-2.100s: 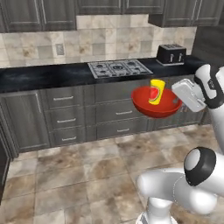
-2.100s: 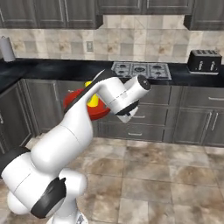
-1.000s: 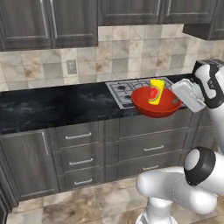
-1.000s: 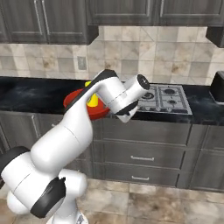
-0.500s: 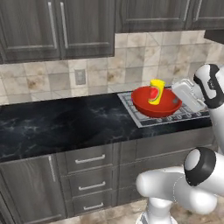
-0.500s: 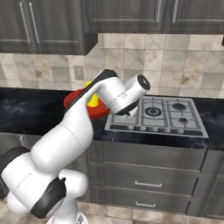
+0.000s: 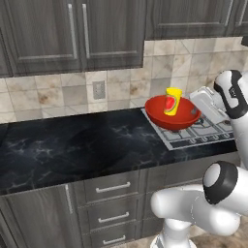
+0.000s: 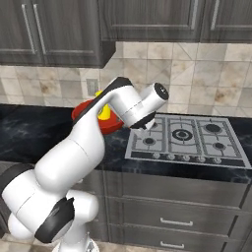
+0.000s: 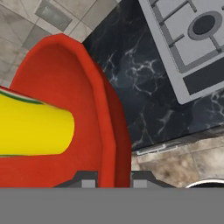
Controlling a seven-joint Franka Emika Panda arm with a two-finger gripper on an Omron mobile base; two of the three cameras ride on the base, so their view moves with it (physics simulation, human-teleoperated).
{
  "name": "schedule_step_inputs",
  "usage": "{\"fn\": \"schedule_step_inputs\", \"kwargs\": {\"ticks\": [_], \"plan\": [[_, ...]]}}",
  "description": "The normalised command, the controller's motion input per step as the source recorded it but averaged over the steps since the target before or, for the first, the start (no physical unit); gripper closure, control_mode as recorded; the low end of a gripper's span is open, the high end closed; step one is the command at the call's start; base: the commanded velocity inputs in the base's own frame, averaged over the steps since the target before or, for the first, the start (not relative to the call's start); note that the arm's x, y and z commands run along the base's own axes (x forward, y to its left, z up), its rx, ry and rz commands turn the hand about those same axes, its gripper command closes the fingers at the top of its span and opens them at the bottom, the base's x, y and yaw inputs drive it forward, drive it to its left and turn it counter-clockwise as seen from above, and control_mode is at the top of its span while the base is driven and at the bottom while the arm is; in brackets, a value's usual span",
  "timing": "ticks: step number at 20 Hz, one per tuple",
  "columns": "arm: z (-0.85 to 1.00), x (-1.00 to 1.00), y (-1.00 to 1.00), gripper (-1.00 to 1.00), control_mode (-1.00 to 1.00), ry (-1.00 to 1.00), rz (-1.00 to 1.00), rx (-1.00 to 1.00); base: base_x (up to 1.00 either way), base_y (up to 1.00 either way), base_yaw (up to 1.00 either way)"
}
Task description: Place the cup inside the bowl on the dining table and move the bowl to any counter.
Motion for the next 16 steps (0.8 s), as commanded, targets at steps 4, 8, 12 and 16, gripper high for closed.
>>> {"fn": "schedule_step_inputs", "kwargs": {"ticks": [4,8,12,16], "plan": [[0.0,0.0,0.0,1.0,1.0,0.0,0.0,0.0,0.0,0.0,0.0],[0.0,0.0,0.0,1.0,1.0,0.0,0.0,0.0,0.0,0.0,0.0],[0.0,0.0,0.0,1.0,-1.0,0.0,0.0,0.0,0.0,0.0,0.0],[-0.13,-0.01,0.14,1.0,-1.0,0.0,0.0,0.01,0.0,0.0,0.0]]}}
